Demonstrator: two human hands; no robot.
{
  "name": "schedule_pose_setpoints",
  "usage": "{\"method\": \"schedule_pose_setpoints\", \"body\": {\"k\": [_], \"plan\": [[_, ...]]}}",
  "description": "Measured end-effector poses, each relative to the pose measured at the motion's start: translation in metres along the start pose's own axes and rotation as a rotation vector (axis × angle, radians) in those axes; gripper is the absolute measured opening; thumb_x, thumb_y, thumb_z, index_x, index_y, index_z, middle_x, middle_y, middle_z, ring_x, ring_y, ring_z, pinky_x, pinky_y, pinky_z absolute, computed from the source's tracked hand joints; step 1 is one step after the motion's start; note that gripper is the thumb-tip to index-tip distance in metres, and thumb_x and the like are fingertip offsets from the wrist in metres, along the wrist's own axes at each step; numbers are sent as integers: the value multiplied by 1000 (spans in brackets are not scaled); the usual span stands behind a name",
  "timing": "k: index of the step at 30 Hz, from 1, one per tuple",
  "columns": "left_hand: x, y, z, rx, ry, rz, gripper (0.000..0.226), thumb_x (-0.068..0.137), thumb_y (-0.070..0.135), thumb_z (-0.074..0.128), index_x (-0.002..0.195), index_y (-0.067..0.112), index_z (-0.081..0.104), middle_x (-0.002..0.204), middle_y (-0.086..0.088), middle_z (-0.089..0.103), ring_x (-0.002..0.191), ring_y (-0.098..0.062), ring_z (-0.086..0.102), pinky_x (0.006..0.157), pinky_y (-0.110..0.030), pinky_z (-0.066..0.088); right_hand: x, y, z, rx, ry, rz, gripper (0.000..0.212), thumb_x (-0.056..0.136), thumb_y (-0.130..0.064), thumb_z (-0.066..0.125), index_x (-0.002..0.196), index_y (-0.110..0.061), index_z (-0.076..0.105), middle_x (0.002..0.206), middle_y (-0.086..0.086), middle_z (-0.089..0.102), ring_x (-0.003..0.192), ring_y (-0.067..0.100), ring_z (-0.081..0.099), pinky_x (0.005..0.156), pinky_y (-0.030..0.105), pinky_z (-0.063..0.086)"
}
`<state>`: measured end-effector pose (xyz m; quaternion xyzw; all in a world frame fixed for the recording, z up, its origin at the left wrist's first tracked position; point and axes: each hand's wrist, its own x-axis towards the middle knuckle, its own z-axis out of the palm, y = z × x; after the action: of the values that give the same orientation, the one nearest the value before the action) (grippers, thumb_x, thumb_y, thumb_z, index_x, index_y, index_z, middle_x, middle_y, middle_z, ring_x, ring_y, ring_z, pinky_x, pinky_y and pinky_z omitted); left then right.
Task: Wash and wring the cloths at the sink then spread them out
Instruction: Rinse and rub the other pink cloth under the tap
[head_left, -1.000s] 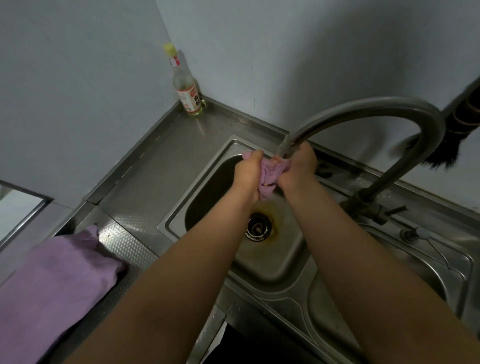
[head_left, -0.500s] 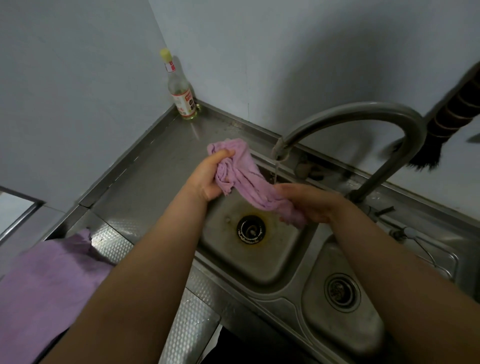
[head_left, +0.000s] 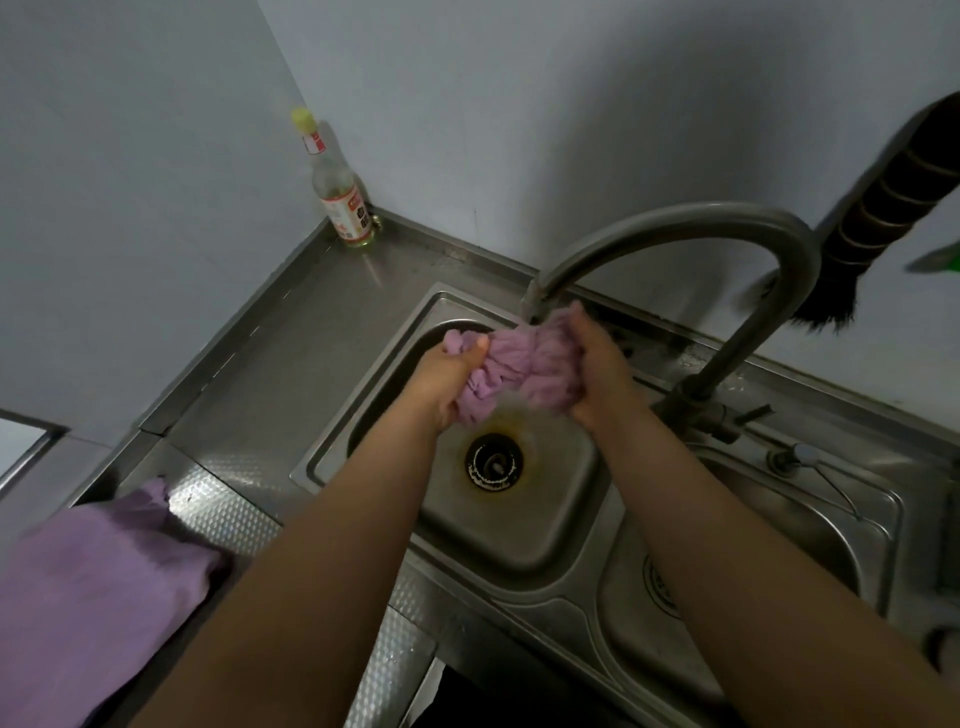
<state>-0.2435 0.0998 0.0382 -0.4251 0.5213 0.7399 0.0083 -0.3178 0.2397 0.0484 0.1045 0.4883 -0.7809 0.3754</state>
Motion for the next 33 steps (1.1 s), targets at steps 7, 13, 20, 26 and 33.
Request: {"method": "schedule_pose_setpoints", "body": {"k": [7,13,20,26,33], "plan": [[-11,-8,64,-159,137,-51,21,97,31,50,82,20,59,62,-5,53,66,-23,59,58,-27,49,12,10,35,-985,241,-273,33,95,-38,50,75,-16,63,64,-3,58,66,13,62,54,25,39],[2,2,50,-254,235,-82,24,101,28,42,88,15,58,76,-4,58,67,-16,57,60,-25,46,4,35,41,-944,138,-269,32,97,-36,39,79,-20,61,75,3,64,71,19,64,65,32,51],[3,1,48,-325,164,-144,33,100,36,39,106,14,62,61,-2,61,60,-15,59,60,-27,46,10,35,38,-861,166,-226,32,95,-33,40,85,-15,64,73,8,66,72,23,67,66,38,54],[-10,-8,62,-354,37,-305,35,95,45,47,109,19,67,78,-3,63,85,-18,63,88,-33,48,22,20,24,-777,233,-165,31,95,-26,43,68,-19,55,79,9,62,78,26,61,83,44,54],[-8,0,37,-329,-159,-349,39,95,42,49,104,9,66,88,-14,66,88,-26,62,82,-34,50,18,33,19,-822,147,-208,29,95,-26,43,89,-6,63,89,18,67,86,27,66,77,34,52]]}}
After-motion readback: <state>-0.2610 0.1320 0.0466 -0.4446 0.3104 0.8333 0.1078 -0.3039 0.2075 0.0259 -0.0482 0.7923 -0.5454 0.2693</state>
